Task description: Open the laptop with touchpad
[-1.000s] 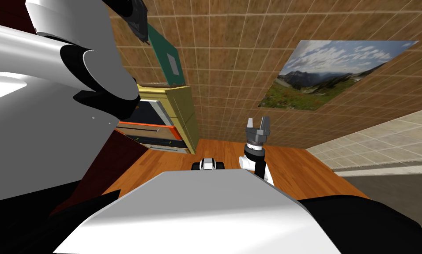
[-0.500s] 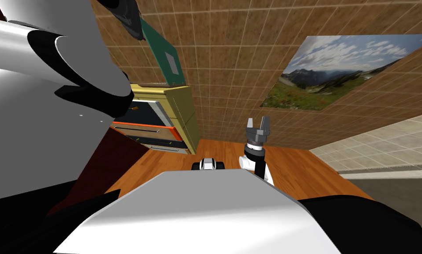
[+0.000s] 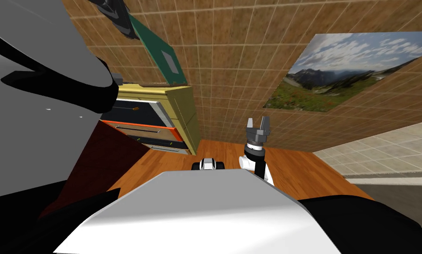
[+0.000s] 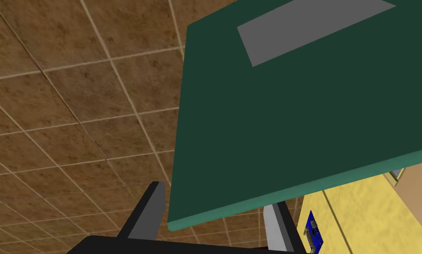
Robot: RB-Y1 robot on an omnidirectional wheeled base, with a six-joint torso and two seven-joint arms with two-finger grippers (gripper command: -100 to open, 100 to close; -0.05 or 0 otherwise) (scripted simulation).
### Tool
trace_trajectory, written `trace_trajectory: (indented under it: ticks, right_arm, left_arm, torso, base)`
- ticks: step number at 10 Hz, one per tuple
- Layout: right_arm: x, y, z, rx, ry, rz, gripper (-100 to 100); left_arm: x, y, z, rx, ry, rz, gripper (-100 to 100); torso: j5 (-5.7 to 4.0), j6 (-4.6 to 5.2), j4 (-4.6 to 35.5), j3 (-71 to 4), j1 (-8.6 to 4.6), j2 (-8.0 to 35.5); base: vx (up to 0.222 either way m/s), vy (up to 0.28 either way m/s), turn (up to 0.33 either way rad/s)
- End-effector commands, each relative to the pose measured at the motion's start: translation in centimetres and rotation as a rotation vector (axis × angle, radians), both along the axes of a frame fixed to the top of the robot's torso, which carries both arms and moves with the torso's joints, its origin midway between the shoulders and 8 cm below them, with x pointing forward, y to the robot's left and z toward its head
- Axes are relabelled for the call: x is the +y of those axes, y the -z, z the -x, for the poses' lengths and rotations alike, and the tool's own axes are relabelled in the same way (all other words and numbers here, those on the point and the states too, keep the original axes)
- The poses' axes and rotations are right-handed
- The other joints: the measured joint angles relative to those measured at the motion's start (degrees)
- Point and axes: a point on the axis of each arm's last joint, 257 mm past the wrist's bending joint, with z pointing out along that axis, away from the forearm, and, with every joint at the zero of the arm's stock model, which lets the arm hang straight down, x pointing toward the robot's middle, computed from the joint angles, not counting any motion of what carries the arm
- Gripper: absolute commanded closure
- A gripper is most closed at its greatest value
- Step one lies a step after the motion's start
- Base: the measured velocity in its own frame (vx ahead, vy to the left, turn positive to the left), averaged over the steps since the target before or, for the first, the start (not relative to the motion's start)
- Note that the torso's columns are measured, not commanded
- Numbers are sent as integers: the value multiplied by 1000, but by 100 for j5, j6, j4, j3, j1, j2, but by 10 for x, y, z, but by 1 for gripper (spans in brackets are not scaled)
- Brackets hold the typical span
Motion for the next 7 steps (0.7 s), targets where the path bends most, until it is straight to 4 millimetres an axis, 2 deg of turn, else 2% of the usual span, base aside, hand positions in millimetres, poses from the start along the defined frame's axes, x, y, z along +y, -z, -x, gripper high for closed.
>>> trace_trajectory:
  ticks: [1, 3, 4, 6, 7]
  right_arm:
    - [0, 0, 0, 0, 0, 0, 0]
    - [0, 0, 0, 0, 0, 0, 0]
    - [0, 0, 0, 0, 0, 0, 0]
    - [0, 0, 0, 0, 0, 0, 0]
    - [0, 0, 0, 0, 0, 0, 0]
  left_arm:
    - [11, 11, 0, 10, 7, 89, 100]
    - [15, 17, 0, 14, 11, 130, 100]
    - [24, 28, 0, 23, 18, 212, 100]
    - [28, 33, 0, 27, 21, 253, 100]
    - [35, 43, 0, 35, 28, 335, 100]
  torso:
    - [-12, 12, 0, 1, -19, 3]
    - [-13, 7, 3, -3, -16, -2]
    - [-18, 13, 5, -3, -24, 0]
    - [-16, 10, 5, -1, -23, 1]
    - [-22, 16, 7, 3, -32, 5]
  base:
    - [17, 15, 31]
    - [20, 21, 37]
    - [17, 18, 31]
    - [20, 18, 31]
    - [18, 28, 34]
